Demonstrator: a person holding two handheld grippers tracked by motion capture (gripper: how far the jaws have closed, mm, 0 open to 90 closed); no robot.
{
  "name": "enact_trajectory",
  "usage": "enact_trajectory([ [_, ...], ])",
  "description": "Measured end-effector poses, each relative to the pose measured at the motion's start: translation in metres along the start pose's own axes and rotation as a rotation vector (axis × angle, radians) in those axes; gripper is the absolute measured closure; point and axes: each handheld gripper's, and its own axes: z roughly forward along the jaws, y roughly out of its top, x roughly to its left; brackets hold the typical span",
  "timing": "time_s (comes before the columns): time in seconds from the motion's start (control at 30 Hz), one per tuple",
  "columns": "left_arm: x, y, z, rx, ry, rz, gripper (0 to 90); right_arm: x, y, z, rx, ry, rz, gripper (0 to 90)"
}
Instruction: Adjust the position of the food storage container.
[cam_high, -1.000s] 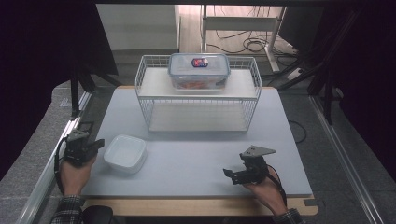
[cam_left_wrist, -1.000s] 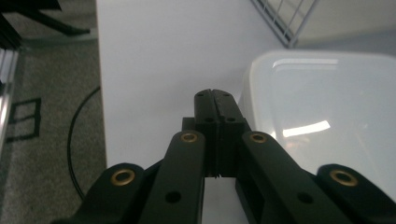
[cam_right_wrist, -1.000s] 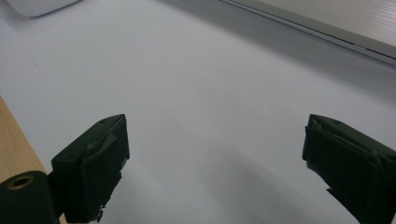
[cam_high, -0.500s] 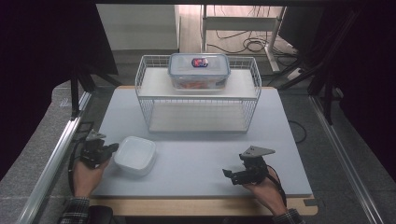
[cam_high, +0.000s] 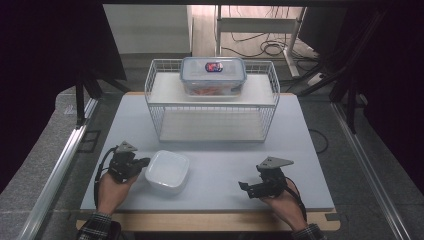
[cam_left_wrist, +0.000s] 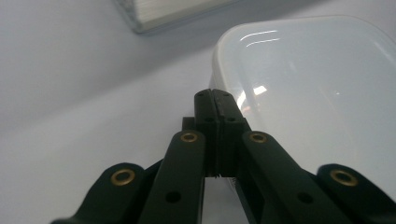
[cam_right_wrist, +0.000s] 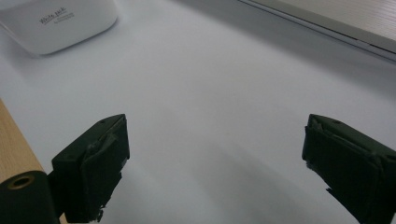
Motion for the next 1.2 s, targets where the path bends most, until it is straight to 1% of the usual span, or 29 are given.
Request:
enact_trajectory([
  [0.1,-0.009,0.002,0.003,0.005,-0.034,0.018,90.0,0.000,0.000,0.000,0.002,0.000,-0.002,8.1],
  [0.17,-0.014,0.002,0.004,0.009,-0.040,0.033,90.0,0.000,0.000,0.000,0.001,0.000,-0.003,8.3],
  [0.23,-0.013,0.000,0.003,0.008,-0.044,0.026,90.0,0.000,0.000,0.000,-0.001,-0.001,-0.005,8.4],
  [0.3,-0.010,-0.003,0.002,0.019,-0.033,0.016,90.0,0.001,0.000,-0.001,-0.004,0.001,-0.010,9.0],
  [0.4,-0.009,-0.009,0.002,0.034,-0.069,0.013,90.0,0.002,0.000,-0.001,0.001,0.000,-0.023,10.2],
  [0.47,-0.014,-0.010,0.003,0.047,-0.061,0.030,90.0,0.002,0.000,0.000,0.008,0.004,-0.026,11.2],
  [0.57,-0.019,-0.011,0.004,0.053,-0.097,0.028,90.0,0.004,0.000,0.000,0.014,0.004,-0.033,11.4],
  [0.67,-0.028,-0.011,0.007,0.072,-0.113,0.050,90.0,0.005,0.001,0.000,0.014,0.011,-0.036,11.4],
  [0.8,-0.041,-0.008,0.014,0.082,-0.142,0.077,90.0,0.006,0.001,0.001,0.012,0.022,-0.034,11.4],
  [0.93,-0.052,-0.004,0.020,0.082,-0.162,0.097,90.0,0.006,0.002,0.000,0.012,0.029,-0.028,11.4],
  [1.03,-0.060,-0.001,0.025,0.082,-0.183,0.115,90.0,0.006,0.002,-0.001,0.014,0.024,-0.029,12.1],
  [1.2,-0.073,0.006,0.034,0.077,-0.195,0.154,90.0,0.003,0.002,-0.002,0.016,0.014,-0.020,12.3],
])
